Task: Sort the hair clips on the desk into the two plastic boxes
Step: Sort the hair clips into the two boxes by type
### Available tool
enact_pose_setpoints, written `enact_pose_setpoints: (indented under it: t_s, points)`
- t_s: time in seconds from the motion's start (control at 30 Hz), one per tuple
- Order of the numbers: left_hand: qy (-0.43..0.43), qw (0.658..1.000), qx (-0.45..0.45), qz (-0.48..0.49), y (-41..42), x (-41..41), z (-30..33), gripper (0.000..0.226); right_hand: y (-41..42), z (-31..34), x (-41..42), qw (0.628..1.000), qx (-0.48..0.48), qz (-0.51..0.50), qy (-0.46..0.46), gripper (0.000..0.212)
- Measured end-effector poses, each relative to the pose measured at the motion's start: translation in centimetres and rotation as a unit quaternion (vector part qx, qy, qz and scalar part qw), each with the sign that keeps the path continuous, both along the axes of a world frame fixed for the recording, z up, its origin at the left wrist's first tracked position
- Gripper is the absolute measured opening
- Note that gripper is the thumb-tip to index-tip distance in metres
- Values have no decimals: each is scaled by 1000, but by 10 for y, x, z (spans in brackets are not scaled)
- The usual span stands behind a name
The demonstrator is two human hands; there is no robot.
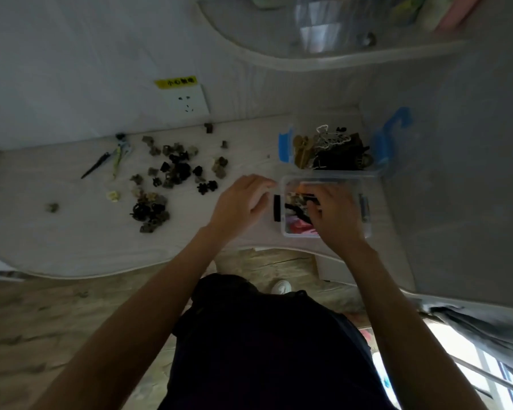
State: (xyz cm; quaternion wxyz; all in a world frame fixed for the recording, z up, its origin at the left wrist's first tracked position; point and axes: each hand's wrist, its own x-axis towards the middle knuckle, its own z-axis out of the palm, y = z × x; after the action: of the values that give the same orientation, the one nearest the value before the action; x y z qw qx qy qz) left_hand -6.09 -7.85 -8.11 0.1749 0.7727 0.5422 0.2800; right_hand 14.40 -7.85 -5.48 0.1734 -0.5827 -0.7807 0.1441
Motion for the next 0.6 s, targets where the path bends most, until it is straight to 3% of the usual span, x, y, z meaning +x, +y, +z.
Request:
enact_pose_setpoints:
  t_s: [0.17,0.33,0.47,0.6]
  points:
    - [-37,981,-48,185,-17,-98,-5,22,17,-1,-76,991,-54,113,36,23]
    - [-124,904,-156,377,-30,-205,-13,23,36,-16,-173,971,-94,220,23,27]
    - [-103,872,-176,444,-29,-285,-26,30,58,-30,-257,951,-120,284,-3,30]
    - [-37,878,-199,433,-3,-333,-35,37,87,-41,-326,944,-120,308,-20,34]
